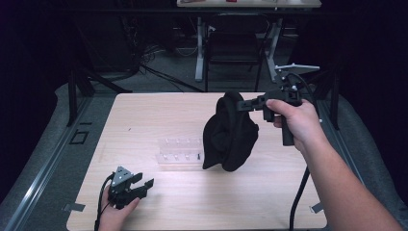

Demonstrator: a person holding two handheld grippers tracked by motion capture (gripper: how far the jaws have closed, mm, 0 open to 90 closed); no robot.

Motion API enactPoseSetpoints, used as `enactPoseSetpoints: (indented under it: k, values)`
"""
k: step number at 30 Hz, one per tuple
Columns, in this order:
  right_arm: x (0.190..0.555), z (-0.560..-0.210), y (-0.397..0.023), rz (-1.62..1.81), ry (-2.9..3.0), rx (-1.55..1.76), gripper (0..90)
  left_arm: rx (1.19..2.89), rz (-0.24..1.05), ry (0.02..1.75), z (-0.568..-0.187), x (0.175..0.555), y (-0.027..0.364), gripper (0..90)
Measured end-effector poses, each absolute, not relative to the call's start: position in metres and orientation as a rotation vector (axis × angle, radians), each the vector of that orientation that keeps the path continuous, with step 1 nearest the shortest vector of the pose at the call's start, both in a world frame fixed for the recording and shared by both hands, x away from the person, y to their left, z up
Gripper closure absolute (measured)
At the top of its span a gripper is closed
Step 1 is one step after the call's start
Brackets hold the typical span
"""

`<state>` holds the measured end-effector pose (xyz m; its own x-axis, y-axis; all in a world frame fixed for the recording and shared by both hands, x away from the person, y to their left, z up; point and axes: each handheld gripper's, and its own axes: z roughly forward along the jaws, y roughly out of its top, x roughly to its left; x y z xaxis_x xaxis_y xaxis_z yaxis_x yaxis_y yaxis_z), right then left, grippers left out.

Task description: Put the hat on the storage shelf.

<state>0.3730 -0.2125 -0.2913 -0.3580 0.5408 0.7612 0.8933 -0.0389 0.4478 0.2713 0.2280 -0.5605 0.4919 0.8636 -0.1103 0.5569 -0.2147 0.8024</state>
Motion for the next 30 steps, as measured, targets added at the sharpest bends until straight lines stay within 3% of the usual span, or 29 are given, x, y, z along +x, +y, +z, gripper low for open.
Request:
enactPoseSetpoints:
  k: [30]
  values:
    - [0.403,-0.303,-0.188,-1.36,-1.871,-1.55,88.5,1.894,0.465,1.174,-0.559,0.272,0.229,45.6]
